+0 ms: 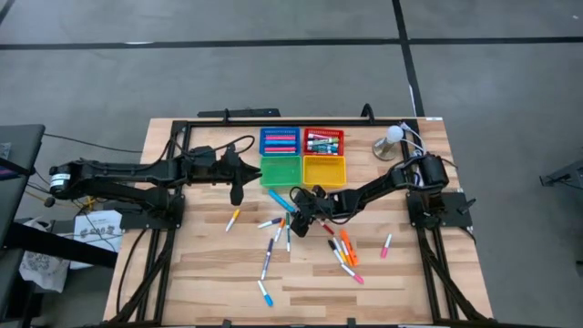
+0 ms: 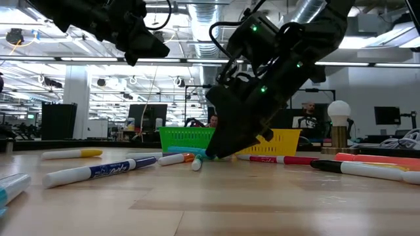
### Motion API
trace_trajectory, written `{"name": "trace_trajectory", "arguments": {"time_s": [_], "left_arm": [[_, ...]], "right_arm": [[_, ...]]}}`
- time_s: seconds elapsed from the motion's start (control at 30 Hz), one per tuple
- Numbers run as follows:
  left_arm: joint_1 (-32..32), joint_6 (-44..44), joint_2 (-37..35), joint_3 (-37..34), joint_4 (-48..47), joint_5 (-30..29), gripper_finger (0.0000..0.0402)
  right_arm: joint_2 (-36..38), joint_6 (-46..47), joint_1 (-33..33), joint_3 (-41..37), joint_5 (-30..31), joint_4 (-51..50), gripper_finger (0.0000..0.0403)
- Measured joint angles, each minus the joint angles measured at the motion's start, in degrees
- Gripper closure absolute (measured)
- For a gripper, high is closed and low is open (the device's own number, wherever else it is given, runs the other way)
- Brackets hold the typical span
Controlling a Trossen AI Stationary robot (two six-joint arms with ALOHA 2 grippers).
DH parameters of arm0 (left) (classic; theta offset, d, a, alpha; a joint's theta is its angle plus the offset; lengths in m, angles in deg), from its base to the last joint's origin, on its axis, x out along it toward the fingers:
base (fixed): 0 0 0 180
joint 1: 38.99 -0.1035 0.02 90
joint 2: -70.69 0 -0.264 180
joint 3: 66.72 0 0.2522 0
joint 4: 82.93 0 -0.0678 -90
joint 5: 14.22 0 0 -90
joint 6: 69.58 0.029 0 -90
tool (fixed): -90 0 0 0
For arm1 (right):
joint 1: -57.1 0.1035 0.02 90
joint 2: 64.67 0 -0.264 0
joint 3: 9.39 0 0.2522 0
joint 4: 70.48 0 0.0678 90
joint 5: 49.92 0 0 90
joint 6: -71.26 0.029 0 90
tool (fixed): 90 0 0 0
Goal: Pick & Place Markers
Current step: Put the blue highlighter into the blue bin
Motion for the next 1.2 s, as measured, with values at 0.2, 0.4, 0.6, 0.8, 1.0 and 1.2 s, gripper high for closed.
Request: {"name": "trace_trajectory", "arguments": {"time_s": [0.2,0.4,0.6,0.8,1.0,1.2], "left_arm": [[0.0,-0.02,0.0,0.02,-0.31,0.0,0.0336],[0.0,-0.02,0.0,0.04,-0.42,0.0,0.0336],[0.0,-0.02,0.02,0.09,-0.84,0.0,0.0338],[0.0,-0.24,0.04,0.11,-1.26,0.0,0.0339],[0.0,-1.31,0.04,0.11,-2.1,0.24,0.0339],[0.01,-1.71,0.04,0.11,-2.58,1.49,0.0339]], "right_arm": [[-0.04,-0.01,0.0,-0.07,-0.07,1.97,0.0247],[-0.04,-1.36,-0.37,-0.07,-0.15,6.99,0.0242],[-0.04,-1.13,-0.85,-0.07,-0.01,7.5,0.0243],[-4.25,-1.09,-0.3,1.23,0.16,8.06,0.0242],[-7.23,-1.14,0.79,4.44,3.08,8.09,0.0244],[-7.06,-1.46,0.87,5.77,4.92,5.33,0.0264]]}}
